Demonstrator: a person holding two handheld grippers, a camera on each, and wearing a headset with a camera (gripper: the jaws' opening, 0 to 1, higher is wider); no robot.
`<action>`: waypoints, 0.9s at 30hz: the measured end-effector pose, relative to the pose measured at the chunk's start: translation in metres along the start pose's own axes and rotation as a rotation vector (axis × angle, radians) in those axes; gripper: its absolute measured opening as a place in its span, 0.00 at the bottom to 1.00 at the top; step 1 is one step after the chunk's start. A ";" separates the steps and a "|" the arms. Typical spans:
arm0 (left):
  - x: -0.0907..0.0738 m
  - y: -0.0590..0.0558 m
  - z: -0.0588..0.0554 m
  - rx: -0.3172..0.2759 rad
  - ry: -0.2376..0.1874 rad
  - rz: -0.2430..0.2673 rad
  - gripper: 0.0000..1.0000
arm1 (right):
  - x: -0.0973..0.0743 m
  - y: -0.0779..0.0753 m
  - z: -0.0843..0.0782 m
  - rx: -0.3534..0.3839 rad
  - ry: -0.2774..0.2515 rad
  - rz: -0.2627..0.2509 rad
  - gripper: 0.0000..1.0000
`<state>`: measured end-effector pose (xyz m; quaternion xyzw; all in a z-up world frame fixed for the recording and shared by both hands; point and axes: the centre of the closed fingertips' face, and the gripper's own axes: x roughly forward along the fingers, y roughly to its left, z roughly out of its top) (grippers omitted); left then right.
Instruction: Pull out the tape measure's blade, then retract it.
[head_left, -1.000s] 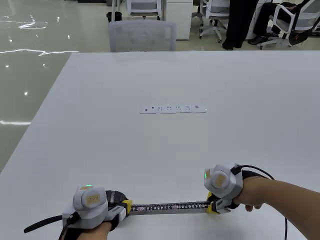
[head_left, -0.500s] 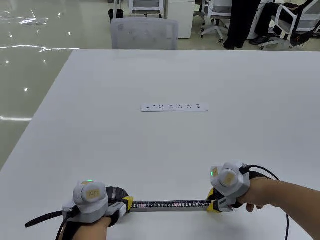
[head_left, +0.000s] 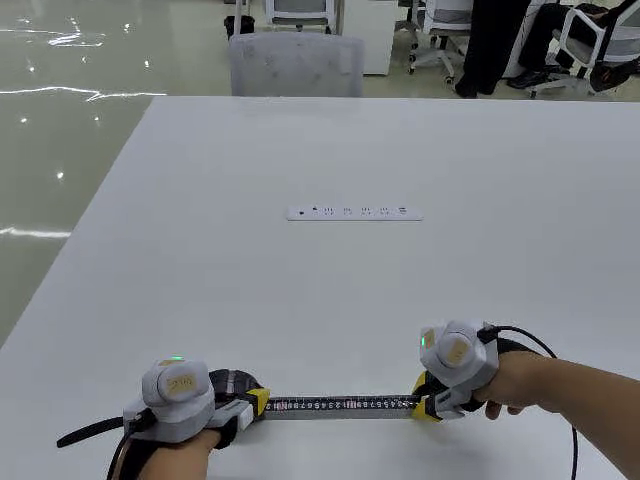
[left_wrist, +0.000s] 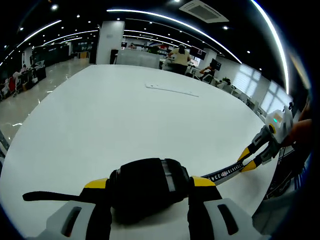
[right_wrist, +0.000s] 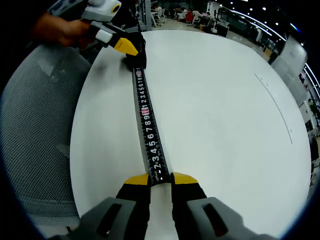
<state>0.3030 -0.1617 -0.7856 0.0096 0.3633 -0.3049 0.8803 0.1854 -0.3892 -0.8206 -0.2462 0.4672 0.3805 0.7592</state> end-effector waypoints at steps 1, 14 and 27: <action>0.000 0.000 0.000 0.001 0.003 -0.003 0.58 | 0.000 0.000 0.001 0.000 -0.005 -0.003 0.14; 0.001 -0.001 -0.002 0.018 0.030 -0.024 0.57 | 0.007 0.004 0.012 0.004 -0.027 0.007 0.14; 0.001 0.000 -0.003 0.026 0.045 -0.036 0.57 | 0.014 0.010 0.027 0.004 -0.036 0.027 0.14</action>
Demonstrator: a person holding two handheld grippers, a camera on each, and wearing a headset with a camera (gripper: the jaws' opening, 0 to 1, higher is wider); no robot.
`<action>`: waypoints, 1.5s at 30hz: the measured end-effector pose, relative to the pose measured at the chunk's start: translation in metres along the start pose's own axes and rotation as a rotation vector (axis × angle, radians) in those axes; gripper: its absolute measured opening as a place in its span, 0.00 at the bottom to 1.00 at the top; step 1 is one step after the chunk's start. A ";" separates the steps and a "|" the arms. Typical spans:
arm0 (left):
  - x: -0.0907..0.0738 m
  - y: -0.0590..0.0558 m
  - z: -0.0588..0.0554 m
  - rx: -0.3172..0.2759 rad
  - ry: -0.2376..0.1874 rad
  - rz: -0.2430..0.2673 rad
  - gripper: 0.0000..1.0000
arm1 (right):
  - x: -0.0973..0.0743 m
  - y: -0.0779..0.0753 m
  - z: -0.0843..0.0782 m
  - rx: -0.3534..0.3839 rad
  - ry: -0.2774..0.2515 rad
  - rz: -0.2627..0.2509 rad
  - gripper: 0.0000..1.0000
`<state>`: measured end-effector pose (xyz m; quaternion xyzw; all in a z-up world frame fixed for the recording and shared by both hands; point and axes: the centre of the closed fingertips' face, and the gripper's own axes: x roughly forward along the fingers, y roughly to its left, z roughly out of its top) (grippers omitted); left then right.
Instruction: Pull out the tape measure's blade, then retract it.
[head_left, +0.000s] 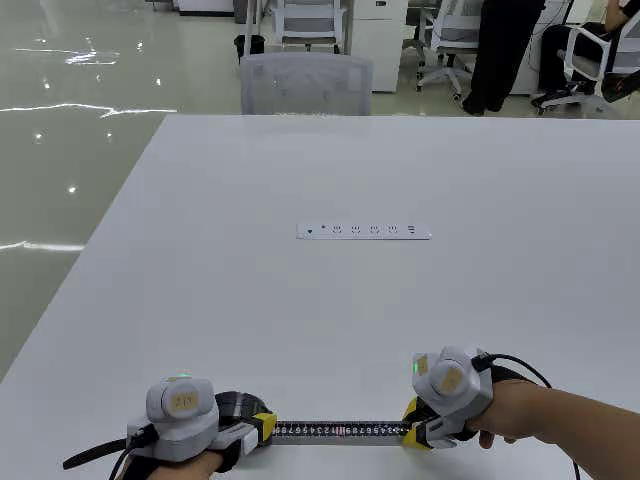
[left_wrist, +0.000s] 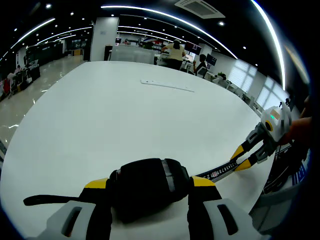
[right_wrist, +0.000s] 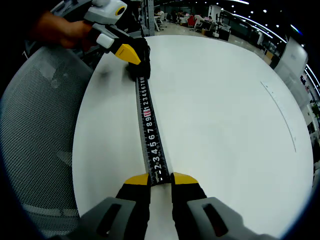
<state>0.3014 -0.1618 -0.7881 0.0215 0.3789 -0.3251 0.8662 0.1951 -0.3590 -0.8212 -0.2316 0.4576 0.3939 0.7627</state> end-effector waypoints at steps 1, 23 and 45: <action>0.000 0.000 0.000 0.001 0.001 0.000 0.58 | 0.000 0.000 0.000 -0.001 0.001 -0.001 0.14; -0.001 -0.001 0.000 -0.011 0.017 -0.024 0.57 | 0.007 0.001 0.010 0.003 -0.009 -0.001 0.14; -0.002 -0.001 0.000 -0.006 0.005 -0.032 0.57 | 0.015 0.007 0.028 0.006 -0.013 0.009 0.14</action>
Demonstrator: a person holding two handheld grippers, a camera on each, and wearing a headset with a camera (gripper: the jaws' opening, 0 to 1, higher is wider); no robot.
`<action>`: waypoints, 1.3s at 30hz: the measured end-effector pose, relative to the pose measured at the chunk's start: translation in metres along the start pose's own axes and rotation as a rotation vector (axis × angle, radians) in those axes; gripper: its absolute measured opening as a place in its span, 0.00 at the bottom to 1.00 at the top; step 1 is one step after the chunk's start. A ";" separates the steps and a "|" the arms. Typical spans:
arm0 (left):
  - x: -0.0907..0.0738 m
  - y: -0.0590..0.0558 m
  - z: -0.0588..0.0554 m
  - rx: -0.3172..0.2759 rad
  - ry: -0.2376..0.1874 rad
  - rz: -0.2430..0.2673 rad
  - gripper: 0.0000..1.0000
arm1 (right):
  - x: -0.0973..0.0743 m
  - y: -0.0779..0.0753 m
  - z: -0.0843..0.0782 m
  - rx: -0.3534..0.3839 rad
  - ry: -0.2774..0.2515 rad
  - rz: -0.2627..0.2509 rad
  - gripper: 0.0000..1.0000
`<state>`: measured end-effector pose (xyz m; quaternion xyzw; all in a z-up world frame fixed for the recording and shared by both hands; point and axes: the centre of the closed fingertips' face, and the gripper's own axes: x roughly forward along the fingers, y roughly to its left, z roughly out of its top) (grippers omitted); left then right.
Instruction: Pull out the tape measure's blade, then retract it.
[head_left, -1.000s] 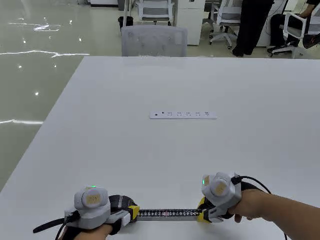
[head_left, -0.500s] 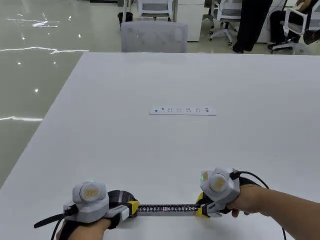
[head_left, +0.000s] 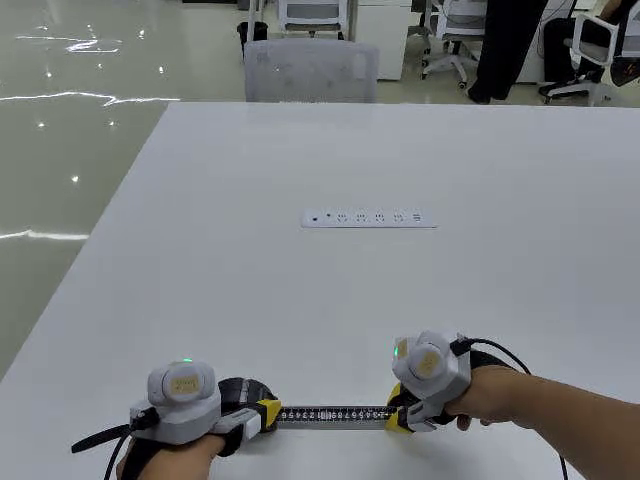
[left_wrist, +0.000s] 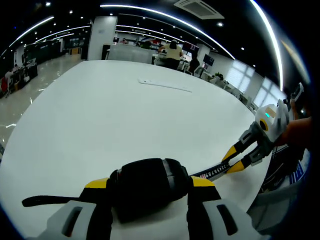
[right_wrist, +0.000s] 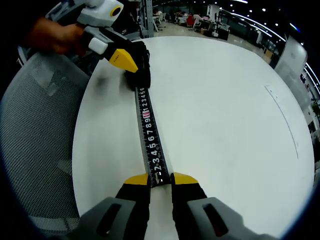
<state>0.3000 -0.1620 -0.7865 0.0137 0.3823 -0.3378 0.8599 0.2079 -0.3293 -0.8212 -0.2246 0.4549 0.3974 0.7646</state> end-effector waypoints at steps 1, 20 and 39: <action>0.000 0.001 0.000 -0.006 0.003 -0.003 0.57 | 0.001 0.001 0.003 -0.003 -0.006 0.002 0.14; 0.000 0.000 0.001 0.019 -0.009 0.109 0.59 | 0.003 -0.001 0.005 0.029 -0.023 -0.008 0.14; -0.001 0.005 0.002 0.023 -0.010 0.174 0.57 | 0.003 -0.002 0.006 0.046 -0.036 -0.017 0.14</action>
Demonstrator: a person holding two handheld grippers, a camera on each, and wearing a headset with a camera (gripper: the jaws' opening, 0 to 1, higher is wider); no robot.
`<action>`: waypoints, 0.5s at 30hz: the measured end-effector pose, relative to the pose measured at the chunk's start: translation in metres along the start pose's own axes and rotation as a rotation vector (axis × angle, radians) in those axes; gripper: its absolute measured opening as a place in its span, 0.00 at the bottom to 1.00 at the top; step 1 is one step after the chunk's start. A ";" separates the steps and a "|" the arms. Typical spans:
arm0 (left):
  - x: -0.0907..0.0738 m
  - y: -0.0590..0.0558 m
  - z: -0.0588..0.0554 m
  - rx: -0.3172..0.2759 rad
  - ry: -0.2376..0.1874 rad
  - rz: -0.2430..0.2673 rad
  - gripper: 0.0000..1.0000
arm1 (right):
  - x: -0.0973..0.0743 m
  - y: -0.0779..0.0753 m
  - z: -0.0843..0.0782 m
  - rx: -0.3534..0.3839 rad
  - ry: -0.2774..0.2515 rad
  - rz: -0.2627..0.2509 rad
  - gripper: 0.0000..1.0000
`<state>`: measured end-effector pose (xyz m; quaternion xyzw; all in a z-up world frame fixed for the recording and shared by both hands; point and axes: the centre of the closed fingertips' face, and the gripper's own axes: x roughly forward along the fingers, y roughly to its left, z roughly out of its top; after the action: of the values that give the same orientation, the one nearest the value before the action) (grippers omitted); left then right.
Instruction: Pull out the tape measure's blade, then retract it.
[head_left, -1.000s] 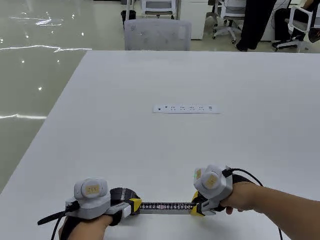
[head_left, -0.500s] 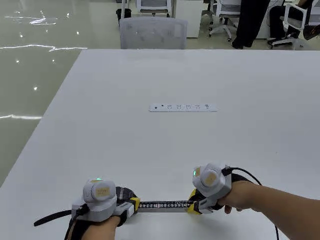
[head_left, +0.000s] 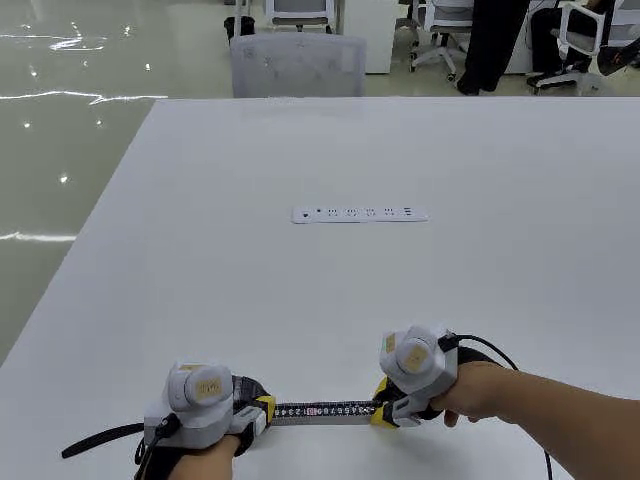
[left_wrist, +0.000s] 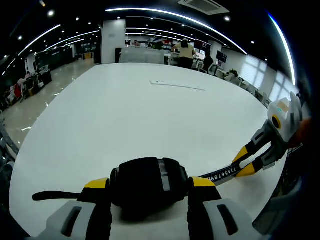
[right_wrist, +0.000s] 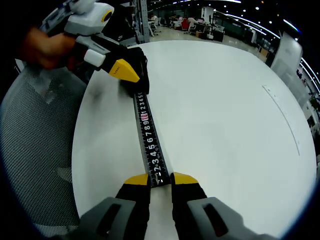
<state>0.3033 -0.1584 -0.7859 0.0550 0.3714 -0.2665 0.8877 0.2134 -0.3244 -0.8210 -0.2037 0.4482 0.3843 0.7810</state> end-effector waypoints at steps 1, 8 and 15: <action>0.000 0.000 0.000 0.000 0.004 -0.003 0.57 | 0.000 0.000 0.000 -0.009 -0.001 0.002 0.14; -0.002 0.002 -0.001 -0.007 0.014 -0.035 0.56 | 0.001 -0.001 0.001 -0.019 -0.002 0.009 0.14; -0.002 0.000 -0.002 0.022 0.022 -0.059 0.56 | 0.004 0.002 0.008 -0.025 -0.011 0.022 0.14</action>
<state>0.3002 -0.1570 -0.7860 0.0565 0.3795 -0.2959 0.8748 0.2173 -0.3163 -0.8203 -0.2066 0.4413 0.3995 0.7765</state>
